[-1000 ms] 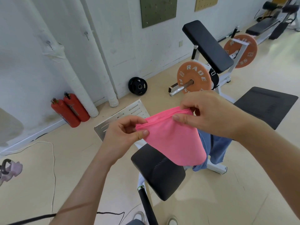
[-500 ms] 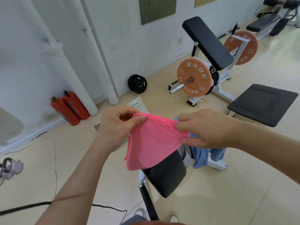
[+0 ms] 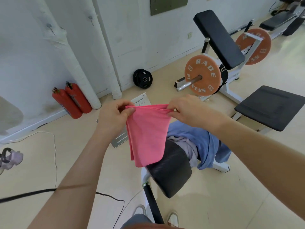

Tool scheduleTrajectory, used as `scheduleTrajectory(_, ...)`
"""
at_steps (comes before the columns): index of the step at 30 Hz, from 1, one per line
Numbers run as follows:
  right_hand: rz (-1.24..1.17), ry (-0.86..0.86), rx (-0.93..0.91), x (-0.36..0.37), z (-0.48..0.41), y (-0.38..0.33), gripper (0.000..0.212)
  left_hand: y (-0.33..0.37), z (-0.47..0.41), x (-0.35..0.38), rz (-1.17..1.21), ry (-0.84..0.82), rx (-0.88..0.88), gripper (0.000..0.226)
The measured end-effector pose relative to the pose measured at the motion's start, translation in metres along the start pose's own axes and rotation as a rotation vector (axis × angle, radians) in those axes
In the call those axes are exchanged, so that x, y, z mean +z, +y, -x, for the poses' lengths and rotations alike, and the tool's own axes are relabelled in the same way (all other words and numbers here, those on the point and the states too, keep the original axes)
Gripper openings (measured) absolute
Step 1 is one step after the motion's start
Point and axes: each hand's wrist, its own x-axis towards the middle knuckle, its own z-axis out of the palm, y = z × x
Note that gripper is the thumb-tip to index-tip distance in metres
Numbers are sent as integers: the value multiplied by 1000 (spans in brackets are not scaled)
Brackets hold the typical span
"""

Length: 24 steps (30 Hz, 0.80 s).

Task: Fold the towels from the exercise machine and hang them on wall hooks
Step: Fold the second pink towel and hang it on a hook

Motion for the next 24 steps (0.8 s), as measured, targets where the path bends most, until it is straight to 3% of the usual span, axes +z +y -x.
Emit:
scheduleTrajectory(3, 20, 261, -91, -7, -18, 1, 22, 5, -7, -17, -50, 170, 127, 12)
scheduleTrajectory(5, -3, 323, -124, -7, -15, 7, 22, 8, 0, -21, -108, 184, 203, 12)
scheduleTrajectory(8, -15, 198, -48, 29, 8, 21, 27, -1, 25, 5, -270, 26, 233, 11)
scheduleTrajectory(11, -42, -17, 36, 90, 46, 34, 25, -38, 60, 65, -339, -257, 113, 16)
scheduleTrajectory(14, -63, -327, 172, 145, 88, 38, 20, -76, 101, 125, -328, -499, -32, 16)
scheduleTrajectory(17, -141, -450, 296, 189, 128, 42, 29, -94, 136, 166, -308, -654, -54, 15)
scheduleTrajectory(19, -349, -488, 421, 207, 145, 44, 38, -97, 151, 183, -268, -693, -56, 18)
scheduleTrajectory(20, -563, -481, 536, 211, 150, 43, 43, -96, 155, 188, -245, -696, -62, 17)
scheduleTrajectory(24, -1676, -327, 1091, 219, 148, 31, 32, -92, 160, 204, -177, -675, -111, 15)
